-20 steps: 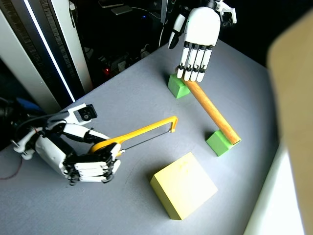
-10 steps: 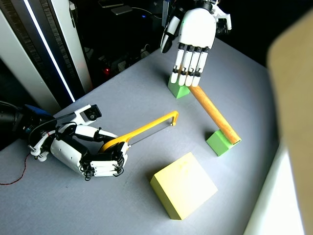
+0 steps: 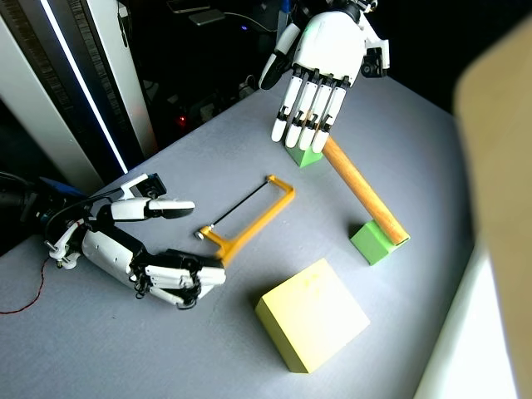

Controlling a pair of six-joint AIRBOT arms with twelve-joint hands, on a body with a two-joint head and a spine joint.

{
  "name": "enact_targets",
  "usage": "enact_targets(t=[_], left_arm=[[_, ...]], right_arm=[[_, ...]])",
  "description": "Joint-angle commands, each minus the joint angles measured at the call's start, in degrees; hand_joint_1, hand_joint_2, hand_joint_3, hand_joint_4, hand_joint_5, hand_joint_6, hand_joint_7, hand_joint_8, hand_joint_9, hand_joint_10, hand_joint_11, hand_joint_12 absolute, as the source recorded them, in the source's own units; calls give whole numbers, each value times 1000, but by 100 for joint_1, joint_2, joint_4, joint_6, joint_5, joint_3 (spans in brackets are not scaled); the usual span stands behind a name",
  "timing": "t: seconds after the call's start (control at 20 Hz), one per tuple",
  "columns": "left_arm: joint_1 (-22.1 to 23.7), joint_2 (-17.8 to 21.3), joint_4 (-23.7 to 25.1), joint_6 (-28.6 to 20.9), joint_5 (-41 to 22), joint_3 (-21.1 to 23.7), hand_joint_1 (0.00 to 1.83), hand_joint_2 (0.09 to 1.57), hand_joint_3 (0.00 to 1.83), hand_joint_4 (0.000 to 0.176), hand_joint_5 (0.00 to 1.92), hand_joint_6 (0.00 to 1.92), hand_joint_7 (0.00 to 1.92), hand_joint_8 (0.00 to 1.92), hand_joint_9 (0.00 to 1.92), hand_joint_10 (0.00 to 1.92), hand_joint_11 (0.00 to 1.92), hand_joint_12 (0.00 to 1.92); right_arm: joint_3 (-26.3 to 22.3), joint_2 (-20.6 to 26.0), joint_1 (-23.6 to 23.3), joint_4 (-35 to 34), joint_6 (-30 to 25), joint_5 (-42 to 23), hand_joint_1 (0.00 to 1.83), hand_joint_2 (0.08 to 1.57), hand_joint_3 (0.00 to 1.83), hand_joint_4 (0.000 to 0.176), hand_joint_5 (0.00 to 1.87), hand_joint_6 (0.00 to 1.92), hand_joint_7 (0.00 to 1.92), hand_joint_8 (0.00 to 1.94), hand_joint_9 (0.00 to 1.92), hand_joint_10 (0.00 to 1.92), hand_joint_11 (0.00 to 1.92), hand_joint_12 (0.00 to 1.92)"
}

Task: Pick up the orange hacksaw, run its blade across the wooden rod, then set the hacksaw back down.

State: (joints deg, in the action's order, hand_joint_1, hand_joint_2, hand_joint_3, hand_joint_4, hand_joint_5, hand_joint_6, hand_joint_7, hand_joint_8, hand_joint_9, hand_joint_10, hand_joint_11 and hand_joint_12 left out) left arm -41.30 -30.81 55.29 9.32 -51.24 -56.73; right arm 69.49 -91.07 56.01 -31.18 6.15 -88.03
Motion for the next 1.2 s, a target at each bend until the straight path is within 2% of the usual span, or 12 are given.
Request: enact_targets(t=[0.0, 0.15, 0.45, 0.6, 0.7, 0.8, 0.85, 0.95, 1.0, 1.05, 1.1, 1.15], left_arm=[[82, -16, -335, 9, -600, -34, 114, 1319, 1, 0, 177, 0, 153, 0, 101, 0, 0, 213], [-98, -41, -706, 9, -797, -51, 126, 1323, 1, 0, 143, 2, 115, 1, 73, 1, 0, 195], [-313, -192, -907, 162, -1396, -196, 147, 1309, 1, 0, 167, 1, 133, 1, 91, 0, 0, 254], [-437, -234, -1071, 174, -1648, -285, 179, 1308, 0, 0, 157, 5, 141, 5, 97, 7, 0, 221], [-478, -255, -1049, 180, -1771, -329, 191, 1304, 0, 0, 159, 4, 133, 1, 89, 2, 0, 205], [-489, -304, -992, 188, -1855, -432, 221, 1287, 0, 0, 232, 2, 219, 2, 211, 7, 0, 480], [-496, -339, -958, 187, -1855, -485, 286, 1276, 1, 0, 328, 2, 313, 3, 332, 12, 0, 716], [-511, -375, -949, 187, -1899, -528, 371, 1274, 0, 0, 550, 21, 575, 25, 563, 53, 107, 1017], [-520, -383, -949, 187, -1946, -541, 377, 1283, 1, 0, 697, 64, 714, 68, 708, 129, 209, 1134], [-519, -395, -949, 187, -1991, -558, 377, 1283, 1, 0, 697, 64, 714, 68, 708, 129, 209, 1134], [-519, -410, -949, 187, -2028, -583, 429, 1303, 1, 0, 617, 883, 734, 832, 661, 1162, 493, 1541], [-524, -417, -949, 187, -2053, -592, 416, 1334, 4, 0, 586, 1335, 720, 1297, 682, 1525, 585, 1737]], right_arm=[[-13, 47, -53, 372, -85, -620, 659, 991, 0, 0, 164, 1, 203, 3, 223, 1, 0, 755], [-117, 244, -290, 518, 84, -513, 514, 962, 0, 0, 41, 0, 51, 1, 65, 0, 0, 423], [-567, 1237, -958, 1362, 428, 332, 489, 966, 1, 0, 71, 4, 90, 5, 93, 5, 0, 506], [-695, 1779, -1417, 2018, 468, 967, 513, 1002, 3, 0, 218, 13, 276, 14, 242, 17, 0, 967], [-702, 2040, -1720, 2575, 531, 1375, 514, 1007, 2, 0, 265, 14, 318, 11, 292, 20, 0, 1048], [-704, 2326, -2091, 3478, 356, 1993, 574, 1039, 0, 0, 611, 21, 735, 37, 726, 112, 320, 1174], [-704, 2424, -2214, 3841, 305, 2185, 598, 1051, 0, 0, 806, 27, 924, 76, 867, 240, 475, 1237], [-703, 2597, -2445, 4753, 144, 2515, 616, 1118, 0, 0, 1037, 95, 1084, 207, 871, 916, 732, 1439], [-703, 2659, -2509, 5089, 123, 2586, 611, 1154, 4, 0, 828, 719, 958, 776, 916, 1138, 869, 1462], [-703, 2725, -2552, 5412, 65, 2649, 611, 1154, 4, 0, 828, 719, 958, 776, 916, 1138, 869, 1462], [-698, 2829, -2613, 5895, -163, 2809, 679, 1177, 2, 0, 668, 1423, 924, 1438, 999, 1525, 988, 1707], [-697, 2882, -2638, 6128, -181, 2872, 679, 1198, 4, 0, 639, 1702, 901, 1776, 1017, 1842, 1086, 1878]])
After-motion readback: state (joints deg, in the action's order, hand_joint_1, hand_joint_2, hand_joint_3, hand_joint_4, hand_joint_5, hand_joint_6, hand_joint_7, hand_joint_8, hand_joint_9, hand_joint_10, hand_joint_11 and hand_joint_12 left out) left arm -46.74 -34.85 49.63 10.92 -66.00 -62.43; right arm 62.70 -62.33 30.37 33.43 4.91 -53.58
